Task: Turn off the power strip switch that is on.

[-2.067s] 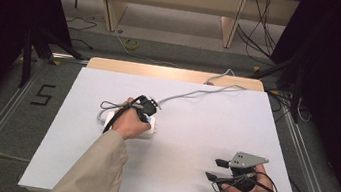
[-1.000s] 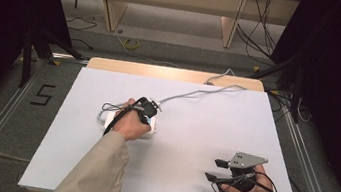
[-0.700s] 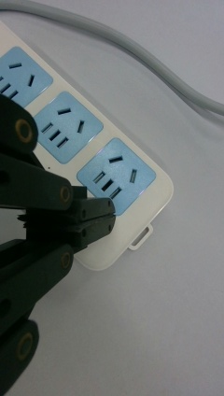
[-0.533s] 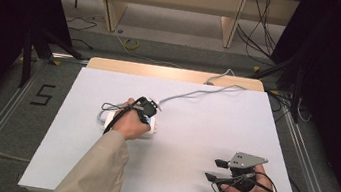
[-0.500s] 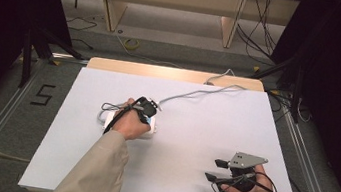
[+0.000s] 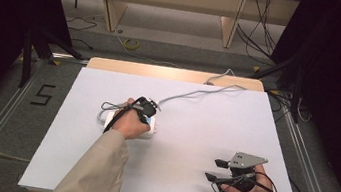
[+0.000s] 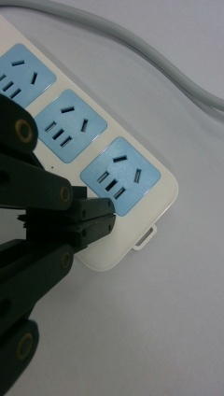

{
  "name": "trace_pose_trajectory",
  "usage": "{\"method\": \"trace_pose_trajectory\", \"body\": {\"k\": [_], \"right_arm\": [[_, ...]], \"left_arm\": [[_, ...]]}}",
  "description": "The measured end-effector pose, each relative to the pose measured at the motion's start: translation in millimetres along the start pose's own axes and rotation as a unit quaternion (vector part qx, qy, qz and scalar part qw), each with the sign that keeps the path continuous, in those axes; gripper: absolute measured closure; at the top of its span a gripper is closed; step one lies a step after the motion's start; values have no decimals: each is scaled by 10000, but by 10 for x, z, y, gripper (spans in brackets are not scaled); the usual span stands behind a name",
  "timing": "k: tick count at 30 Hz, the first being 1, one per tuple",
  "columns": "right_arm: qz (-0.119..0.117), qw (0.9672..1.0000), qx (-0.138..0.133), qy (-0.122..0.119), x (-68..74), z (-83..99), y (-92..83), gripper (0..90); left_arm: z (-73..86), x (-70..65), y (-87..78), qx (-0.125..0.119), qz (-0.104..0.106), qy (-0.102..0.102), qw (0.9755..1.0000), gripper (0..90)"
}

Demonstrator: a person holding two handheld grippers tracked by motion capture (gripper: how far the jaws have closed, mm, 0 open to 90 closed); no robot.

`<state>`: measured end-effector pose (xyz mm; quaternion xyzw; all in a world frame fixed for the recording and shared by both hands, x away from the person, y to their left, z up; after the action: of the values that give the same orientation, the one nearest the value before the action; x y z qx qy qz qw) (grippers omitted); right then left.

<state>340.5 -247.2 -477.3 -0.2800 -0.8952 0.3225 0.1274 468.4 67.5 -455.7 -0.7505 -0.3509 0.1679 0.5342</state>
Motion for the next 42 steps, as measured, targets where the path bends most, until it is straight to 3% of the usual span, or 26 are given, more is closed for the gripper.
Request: {"method": "trace_pose_trajectory", "body": {"k": [26, 33, 42], "right_arm": [[-1, 10000, 18, 14, -10, 5, -4, 402], [0, 10000, 14, -3, -6, 1, -3, 401], [6, 10000, 6, 3, -9, 2, -5, 401]], "left_arm": [[5, -8, -9, -14, -46, 44, 10000, 900], [23, -3, -39, -155, 11, -77, 9998, 900], [31, 11, -45, -173, -9, -31, 9998, 899]]}}
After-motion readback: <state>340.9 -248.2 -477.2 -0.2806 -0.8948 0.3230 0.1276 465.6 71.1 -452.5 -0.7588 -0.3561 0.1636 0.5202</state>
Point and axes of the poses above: each handheld gripper's, and its own axes: y roughly forward along the jaws, z roughly out of its underside, x roughly to its left, the point moved 2 cm from there along y, roughly forward along the jaws, and after that the axes turned 1 degree about y, right-handed, at the moved point
